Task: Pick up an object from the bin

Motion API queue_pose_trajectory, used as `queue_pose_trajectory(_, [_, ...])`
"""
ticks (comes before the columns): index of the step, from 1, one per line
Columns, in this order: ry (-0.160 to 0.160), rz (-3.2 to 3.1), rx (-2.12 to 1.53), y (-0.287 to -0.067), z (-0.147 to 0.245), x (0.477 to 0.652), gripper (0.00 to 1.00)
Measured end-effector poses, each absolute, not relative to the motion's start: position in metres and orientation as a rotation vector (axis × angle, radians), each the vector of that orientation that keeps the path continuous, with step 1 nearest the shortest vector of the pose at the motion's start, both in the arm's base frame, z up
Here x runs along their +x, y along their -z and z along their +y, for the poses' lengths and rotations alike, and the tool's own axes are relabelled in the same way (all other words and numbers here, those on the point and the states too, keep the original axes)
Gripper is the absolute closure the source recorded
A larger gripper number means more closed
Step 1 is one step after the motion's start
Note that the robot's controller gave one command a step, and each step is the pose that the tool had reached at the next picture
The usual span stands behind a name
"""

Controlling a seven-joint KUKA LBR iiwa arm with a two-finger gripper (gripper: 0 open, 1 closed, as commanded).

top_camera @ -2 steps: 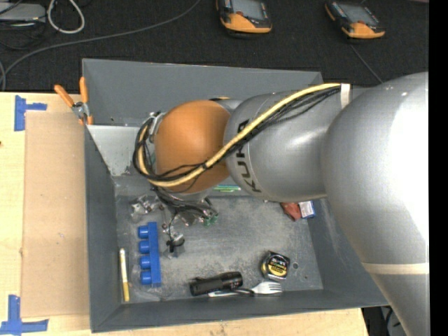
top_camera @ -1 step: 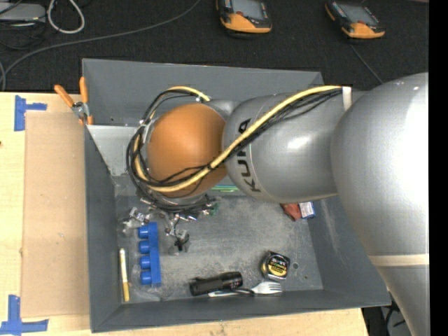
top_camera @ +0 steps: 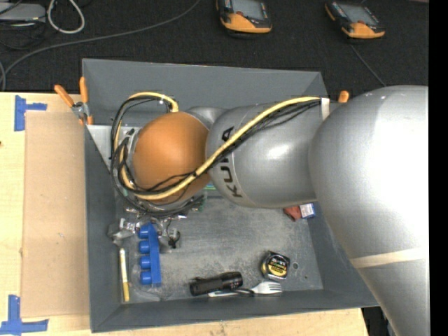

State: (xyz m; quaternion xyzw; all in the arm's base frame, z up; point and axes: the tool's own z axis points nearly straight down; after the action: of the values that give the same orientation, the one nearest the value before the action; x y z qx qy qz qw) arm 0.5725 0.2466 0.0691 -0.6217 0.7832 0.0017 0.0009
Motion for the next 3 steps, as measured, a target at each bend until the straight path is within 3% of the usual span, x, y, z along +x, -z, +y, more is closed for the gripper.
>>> queue_pose_trajectory(1, [-0.006,2.263,-2.17,-0.07,0.24,0.564,1.0])
queue_pose_trajectory(2, [-0.006,2.263,-2.17,-0.07,0.24,0.564,1.0])
queue_pose_trajectory(3, [-0.01,2.269,-2.169,-0.092,0.24,0.563,1.0])
